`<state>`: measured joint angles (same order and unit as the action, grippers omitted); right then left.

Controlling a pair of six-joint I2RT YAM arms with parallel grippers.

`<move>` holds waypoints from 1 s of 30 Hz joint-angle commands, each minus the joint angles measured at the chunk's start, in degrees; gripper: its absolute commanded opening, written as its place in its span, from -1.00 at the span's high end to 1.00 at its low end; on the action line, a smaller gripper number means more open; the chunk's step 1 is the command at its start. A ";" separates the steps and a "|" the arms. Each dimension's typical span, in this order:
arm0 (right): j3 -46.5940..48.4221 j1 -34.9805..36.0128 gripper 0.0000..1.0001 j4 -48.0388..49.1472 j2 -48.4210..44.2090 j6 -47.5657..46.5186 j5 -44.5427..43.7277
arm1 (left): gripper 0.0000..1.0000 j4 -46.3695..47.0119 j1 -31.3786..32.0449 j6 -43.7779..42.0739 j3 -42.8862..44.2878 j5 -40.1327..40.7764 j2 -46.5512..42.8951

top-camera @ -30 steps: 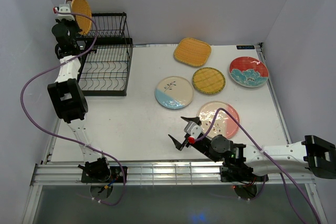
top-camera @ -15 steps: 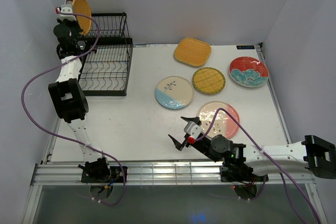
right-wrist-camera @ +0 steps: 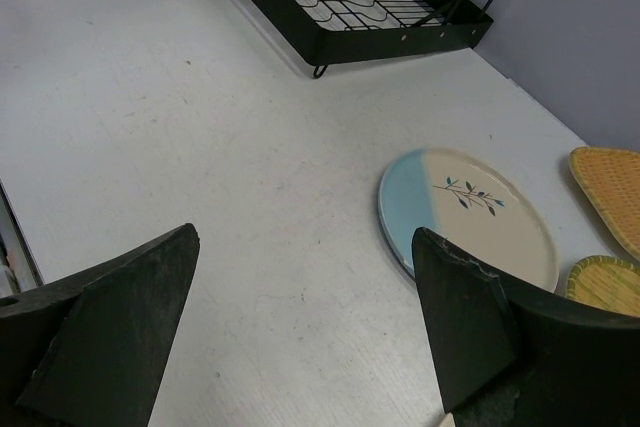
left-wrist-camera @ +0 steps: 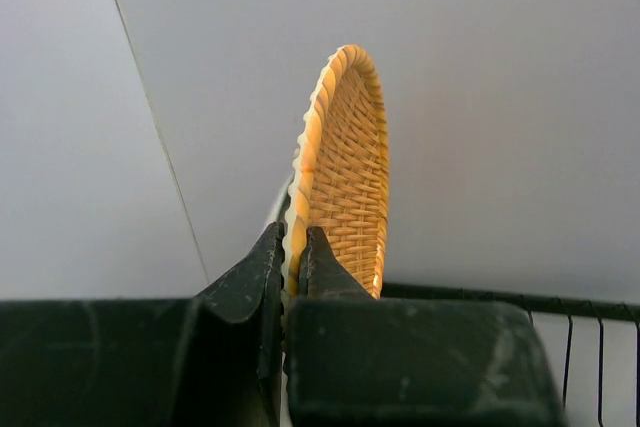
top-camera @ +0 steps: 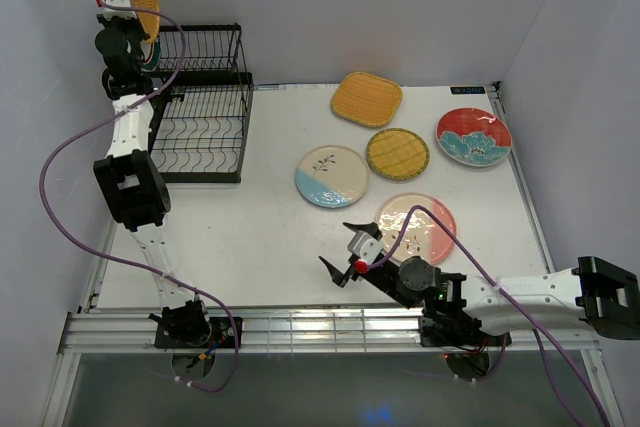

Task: Load the plates into the dish rack
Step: Insert the plate into the dish rack.

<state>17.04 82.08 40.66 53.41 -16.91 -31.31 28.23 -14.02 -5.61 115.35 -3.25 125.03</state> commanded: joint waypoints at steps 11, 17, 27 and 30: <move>1.07 -0.26 -0.84 2.31 -2.08 0.56 -0.15 | 1.00 0.07 -1.44 1.74 2.78 -3.96 -2.86; 0.98 -0.26 -0.84 2.23 -2.43 0.65 0.11 | 1.00 -0.02 -3.73 2.97 2.16 -5.45 -2.60; 2.30 -0.26 -0.84 2.23 -0.24 0.56 0.02 | 1.00 0.68 -4.52 3.32 -0.83 -6.51 -2.34; 2.65 -0.26 -0.84 2.23 0.12 0.65 -0.15 | 1.00 1.13 -4.52 3.06 -1.70 -6.51 -2.16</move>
<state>17.10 82.08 40.47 53.36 -16.88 -31.27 28.77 -17.45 -2.74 114.96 -10.20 125.16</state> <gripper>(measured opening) 0.921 0.122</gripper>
